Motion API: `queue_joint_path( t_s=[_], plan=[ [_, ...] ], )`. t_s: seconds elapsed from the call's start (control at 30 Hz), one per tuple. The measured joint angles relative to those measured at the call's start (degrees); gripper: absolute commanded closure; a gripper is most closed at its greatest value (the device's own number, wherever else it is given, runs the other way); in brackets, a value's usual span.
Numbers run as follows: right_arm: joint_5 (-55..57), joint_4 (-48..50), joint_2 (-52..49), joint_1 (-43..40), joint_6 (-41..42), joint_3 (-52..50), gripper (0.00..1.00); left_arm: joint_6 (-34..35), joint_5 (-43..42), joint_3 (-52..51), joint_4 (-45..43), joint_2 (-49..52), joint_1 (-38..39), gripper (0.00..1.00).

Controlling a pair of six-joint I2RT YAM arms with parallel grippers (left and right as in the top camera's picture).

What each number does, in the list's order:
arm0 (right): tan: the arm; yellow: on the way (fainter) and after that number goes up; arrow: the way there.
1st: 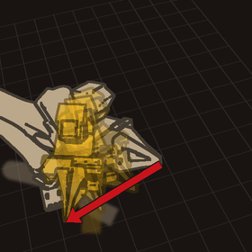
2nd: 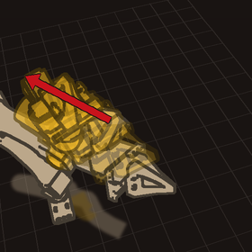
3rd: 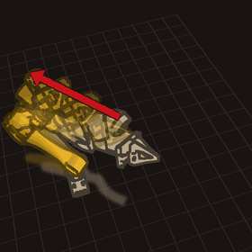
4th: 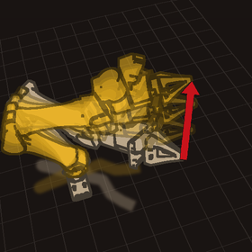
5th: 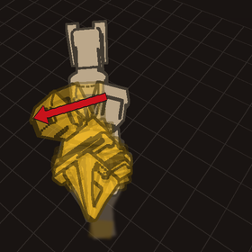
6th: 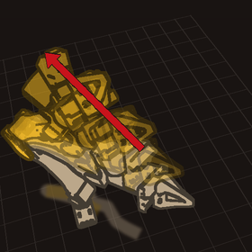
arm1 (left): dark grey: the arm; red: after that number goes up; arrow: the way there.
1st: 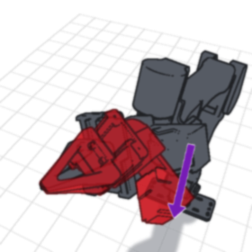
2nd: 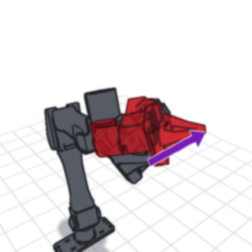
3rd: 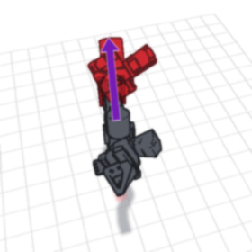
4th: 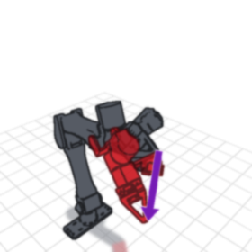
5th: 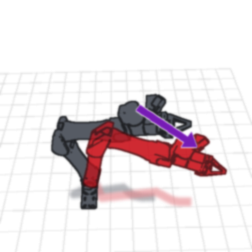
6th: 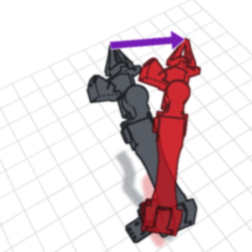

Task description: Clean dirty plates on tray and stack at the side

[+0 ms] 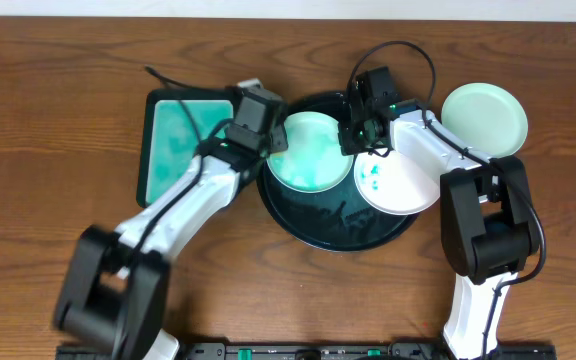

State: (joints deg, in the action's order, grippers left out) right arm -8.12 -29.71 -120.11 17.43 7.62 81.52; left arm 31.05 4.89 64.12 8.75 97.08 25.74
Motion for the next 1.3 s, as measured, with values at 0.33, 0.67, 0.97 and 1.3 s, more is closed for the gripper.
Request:
queue_joint_path(
  t_s=[0.33,0.67,0.97,1.3],
  plan=[
    [9.99,0.46,4.87,3.17,-5.6,-1.07,0.99,-0.46,-0.02,-0.02,6.54,-7.72,-6.71,0.93],
    [33.55,3.08,17.42,11.72,-17.4,-1.07,0.99,-1.14,0.02,-0.02,14.97,-7.72,-17.42,0.93],
    [50.86,9.11,21.97,19.8,-34.62,-1.07,0.99,-1.42,0.0,-0.02,16.72,-7.72,-19.91,0.93],
    [59.19,10.82,22.01,24.41,-49.92,-1.07,0.99,-1.97,0.44,-0.02,16.72,-6.86,-19.98,0.93]
  ],
)
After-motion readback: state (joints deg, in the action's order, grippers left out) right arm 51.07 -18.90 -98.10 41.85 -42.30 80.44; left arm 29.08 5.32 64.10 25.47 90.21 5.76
